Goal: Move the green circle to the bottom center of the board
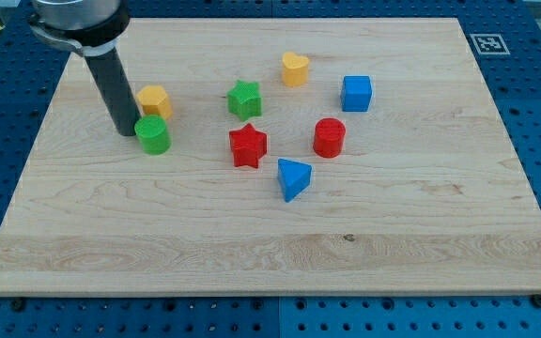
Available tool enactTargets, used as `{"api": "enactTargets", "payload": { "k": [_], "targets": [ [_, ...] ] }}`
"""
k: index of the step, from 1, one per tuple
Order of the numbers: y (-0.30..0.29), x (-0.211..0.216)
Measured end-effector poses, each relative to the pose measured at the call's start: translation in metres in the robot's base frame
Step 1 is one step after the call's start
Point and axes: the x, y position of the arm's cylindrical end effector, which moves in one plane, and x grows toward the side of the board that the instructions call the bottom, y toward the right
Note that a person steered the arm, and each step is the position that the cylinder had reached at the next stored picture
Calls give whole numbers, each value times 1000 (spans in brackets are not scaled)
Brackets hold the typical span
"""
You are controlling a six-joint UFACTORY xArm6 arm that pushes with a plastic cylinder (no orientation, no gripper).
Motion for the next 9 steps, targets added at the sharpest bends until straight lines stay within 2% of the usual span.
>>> {"api": "enactTargets", "payload": {
  "k": [2, 4, 5, 9],
  "targets": [
    [11, -5],
    [50, -7],
    [57, 6],
    [63, 103]
  ]
}}
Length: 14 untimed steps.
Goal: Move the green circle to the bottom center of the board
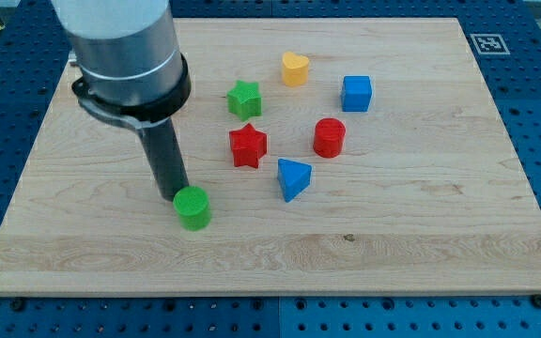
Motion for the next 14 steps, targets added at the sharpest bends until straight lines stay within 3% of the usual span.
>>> {"api": "enactTargets", "payload": {
  "k": [2, 3, 10, 12, 14],
  "targets": [
    [-6, 55],
    [-4, 59],
    [0, 50],
    [36, 46],
    [37, 20]
  ]
}}
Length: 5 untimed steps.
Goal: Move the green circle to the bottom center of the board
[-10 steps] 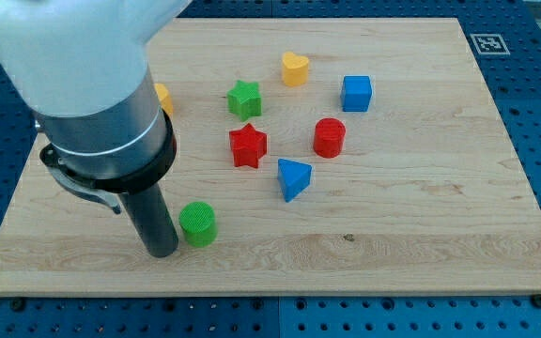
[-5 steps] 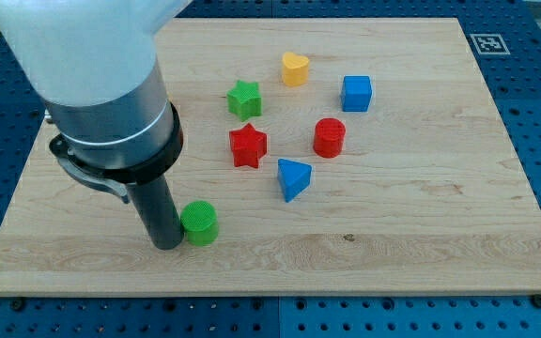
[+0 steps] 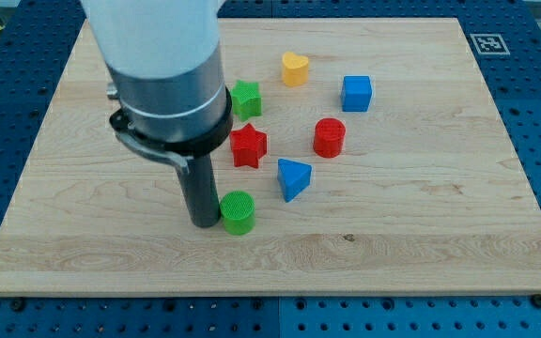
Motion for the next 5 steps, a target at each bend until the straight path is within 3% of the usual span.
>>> {"api": "enactTargets", "payload": {
  "k": [2, 5],
  "targets": [
    [8, 0],
    [92, 43]
  ]
}}
